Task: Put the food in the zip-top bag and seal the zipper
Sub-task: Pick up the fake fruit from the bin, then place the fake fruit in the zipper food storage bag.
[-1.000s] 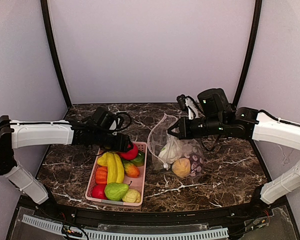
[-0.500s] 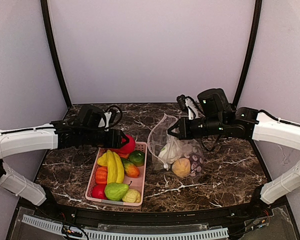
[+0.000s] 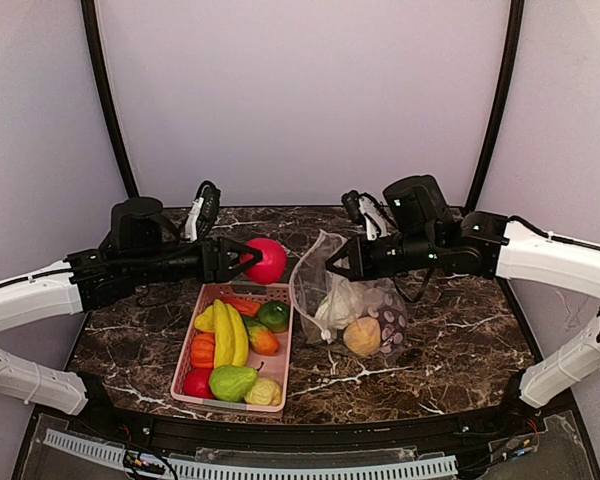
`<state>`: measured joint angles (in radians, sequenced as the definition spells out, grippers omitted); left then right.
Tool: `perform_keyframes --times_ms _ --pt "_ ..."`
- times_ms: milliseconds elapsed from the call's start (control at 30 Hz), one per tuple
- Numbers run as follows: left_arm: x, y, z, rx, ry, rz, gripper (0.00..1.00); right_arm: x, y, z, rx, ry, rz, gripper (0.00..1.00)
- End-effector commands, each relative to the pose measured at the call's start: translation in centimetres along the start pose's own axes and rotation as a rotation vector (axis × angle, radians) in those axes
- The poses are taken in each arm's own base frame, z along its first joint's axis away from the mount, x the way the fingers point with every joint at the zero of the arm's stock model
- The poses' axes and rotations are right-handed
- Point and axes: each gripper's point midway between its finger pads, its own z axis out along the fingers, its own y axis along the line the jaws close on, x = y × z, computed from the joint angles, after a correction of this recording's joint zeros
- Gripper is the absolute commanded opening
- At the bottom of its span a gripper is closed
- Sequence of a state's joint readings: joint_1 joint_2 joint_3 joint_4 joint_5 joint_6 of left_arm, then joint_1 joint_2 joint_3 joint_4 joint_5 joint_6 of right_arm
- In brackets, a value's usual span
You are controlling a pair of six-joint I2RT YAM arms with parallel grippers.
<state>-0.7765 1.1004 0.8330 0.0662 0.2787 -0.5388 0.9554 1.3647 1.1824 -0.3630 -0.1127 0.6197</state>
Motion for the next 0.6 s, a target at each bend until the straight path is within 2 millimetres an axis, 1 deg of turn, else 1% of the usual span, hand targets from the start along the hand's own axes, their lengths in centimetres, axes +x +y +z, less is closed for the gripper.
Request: perform_keyframes --times_ms 0,67,233,267,400,467,533,567 --pt "-1.8 -5.1 0.7 0.160 -0.046 0.035 0.61 -1.2 2.4 -0.1 -0.044 -0.022 -0.046 0.00" --pt "-1.8 -6.0 1.5 0.174 -0.042 0.051 0.61 -1.1 2.8 0.0 -0.046 -0.019 -0.055 0.00" --pt "-1.0 -5.9 3.7 0.162 -0.008 0.055 0.60 -1.3 4.2 -0.6 -0.061 -0.037 -0.086 0.00" --pt "-0.6 -5.5 4.1 0.150 0.005 0.054 0.60 -1.4 4.3 -0.8 -0.061 -0.043 -0.089 0.00" --pt "-0.1 -4.0 4.5 0.075 0.010 0.063 0.59 -1.6 4.8 -1.7 -0.073 -0.062 -0.101 0.00" --pt "0.1 -3.0 4.5 0.021 0.010 0.078 0.59 -1.6 5.1 -1.9 -0.081 -0.066 -0.108 0.00" --pt "0.3 -1.5 4.6 -0.056 0.015 0.093 0.59 -1.6 5.3 -2.0 -0.085 -0.068 -0.118 0.00" --pt "0.8 -1.1 4.7 -0.072 0.034 0.100 0.59 -1.5 5.3 -1.9 -0.085 -0.066 -0.119 0.00"
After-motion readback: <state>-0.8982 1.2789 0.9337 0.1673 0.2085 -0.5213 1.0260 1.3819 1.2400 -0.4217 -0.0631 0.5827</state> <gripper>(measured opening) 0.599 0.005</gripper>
